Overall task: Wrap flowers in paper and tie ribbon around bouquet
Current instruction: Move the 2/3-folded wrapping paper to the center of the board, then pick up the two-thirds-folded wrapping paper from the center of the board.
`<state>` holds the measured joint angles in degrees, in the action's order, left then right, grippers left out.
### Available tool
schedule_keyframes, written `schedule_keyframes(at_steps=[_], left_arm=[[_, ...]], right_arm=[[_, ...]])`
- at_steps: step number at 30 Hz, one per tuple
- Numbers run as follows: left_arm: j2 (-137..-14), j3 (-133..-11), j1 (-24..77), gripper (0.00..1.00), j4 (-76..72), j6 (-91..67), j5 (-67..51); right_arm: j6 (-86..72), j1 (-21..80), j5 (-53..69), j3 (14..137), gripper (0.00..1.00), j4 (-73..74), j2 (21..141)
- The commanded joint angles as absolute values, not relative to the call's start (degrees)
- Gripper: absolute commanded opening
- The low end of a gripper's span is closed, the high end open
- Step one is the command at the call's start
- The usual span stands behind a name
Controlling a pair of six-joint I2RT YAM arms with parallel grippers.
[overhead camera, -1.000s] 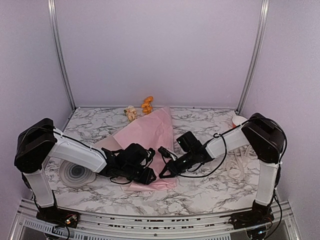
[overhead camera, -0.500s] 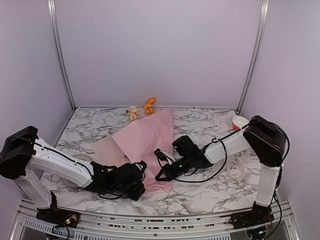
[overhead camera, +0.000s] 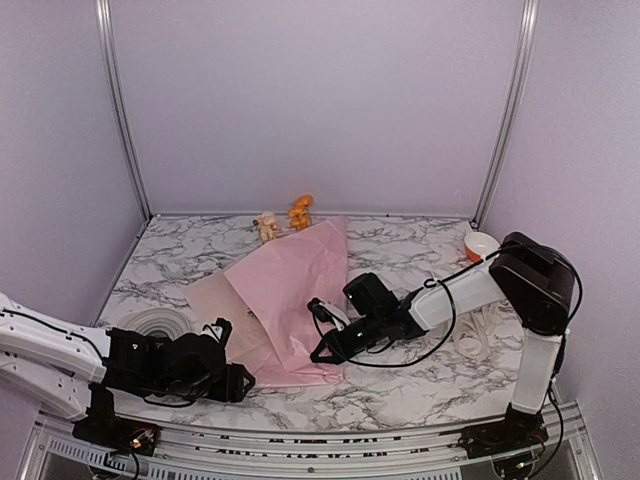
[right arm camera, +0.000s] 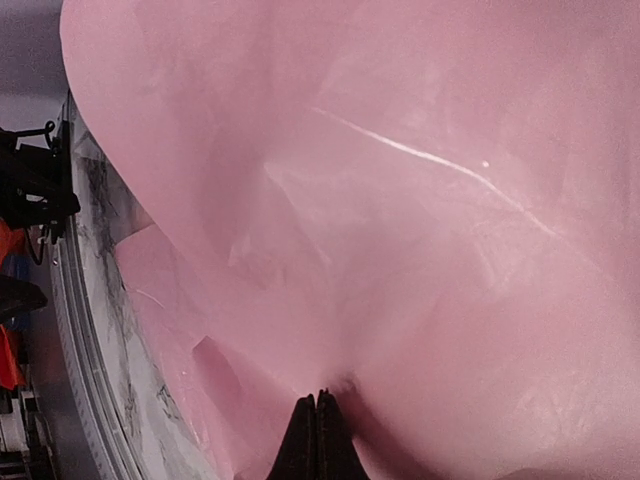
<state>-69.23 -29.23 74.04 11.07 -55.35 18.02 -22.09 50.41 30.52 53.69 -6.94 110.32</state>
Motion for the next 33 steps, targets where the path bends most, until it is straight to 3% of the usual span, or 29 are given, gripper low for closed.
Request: schedule_keyframes(at_steps=[1,6,19,30,33], left_arm=[[-64.0,-25.4,69.6,0.74,8.7,-61.8,22.2],[-61.2,-19.9,59.1,0.73,-1.5,-61.7,18.8],[-80.2,-19.6,50.8,0.74,-22.8,-65.8,4.6],[-79.5,-20.8,51.9,0.23,-28.6,-64.8,6.7],[-78.7,-21.5,53.0,0.04,-28.5,-63.5,8.8]], right_arm=[[-21.8,51.3,25.9,53.0,0.0,2.2,111.8],[-22.0,51.3,26.0,53.1,0.0,1.8,111.8],[-21.3,51.4,25.9,51.9,0.0,2.0,110.6],[-21.6,51.4,27.0,51.9,0.0,0.5,112.2],[-21.9,51.5,27.1,51.7,0.0,0.1,112.3]])
